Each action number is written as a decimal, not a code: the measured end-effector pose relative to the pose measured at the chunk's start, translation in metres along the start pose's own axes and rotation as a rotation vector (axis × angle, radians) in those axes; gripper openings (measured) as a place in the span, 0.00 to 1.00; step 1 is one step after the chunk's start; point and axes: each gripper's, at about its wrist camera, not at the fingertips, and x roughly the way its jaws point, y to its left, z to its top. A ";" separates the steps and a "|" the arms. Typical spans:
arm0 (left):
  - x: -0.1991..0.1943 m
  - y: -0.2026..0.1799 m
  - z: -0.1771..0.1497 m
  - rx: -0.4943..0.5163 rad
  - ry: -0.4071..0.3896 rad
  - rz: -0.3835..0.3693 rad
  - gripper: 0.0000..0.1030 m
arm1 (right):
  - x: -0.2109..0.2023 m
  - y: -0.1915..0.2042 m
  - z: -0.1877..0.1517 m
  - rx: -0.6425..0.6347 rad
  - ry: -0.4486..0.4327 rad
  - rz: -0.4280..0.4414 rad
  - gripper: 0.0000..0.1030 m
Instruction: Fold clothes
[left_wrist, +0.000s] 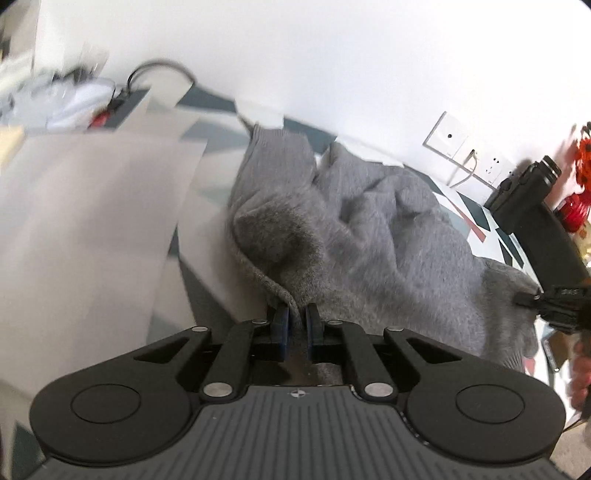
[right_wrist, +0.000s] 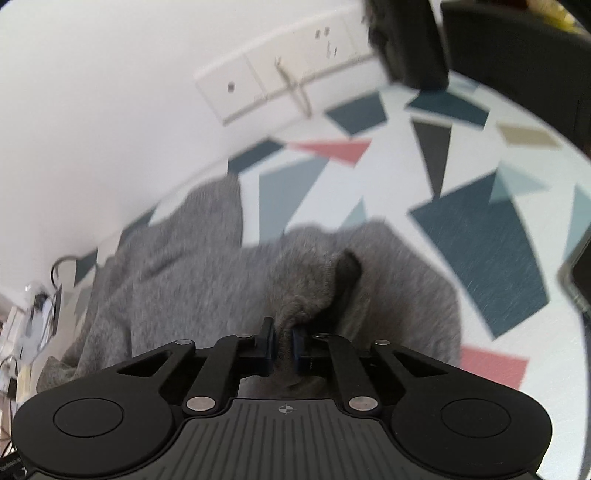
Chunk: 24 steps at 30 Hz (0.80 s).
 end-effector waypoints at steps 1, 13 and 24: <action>0.003 -0.002 0.004 0.013 0.008 0.006 0.09 | -0.002 -0.001 0.001 -0.001 -0.008 -0.005 0.08; 0.039 -0.011 0.001 0.014 0.168 0.070 0.09 | 0.009 0.010 -0.019 -0.127 0.054 -0.093 0.14; 0.044 -0.010 -0.004 0.031 0.163 0.045 0.32 | 0.021 0.037 -0.032 -0.355 0.078 -0.134 0.30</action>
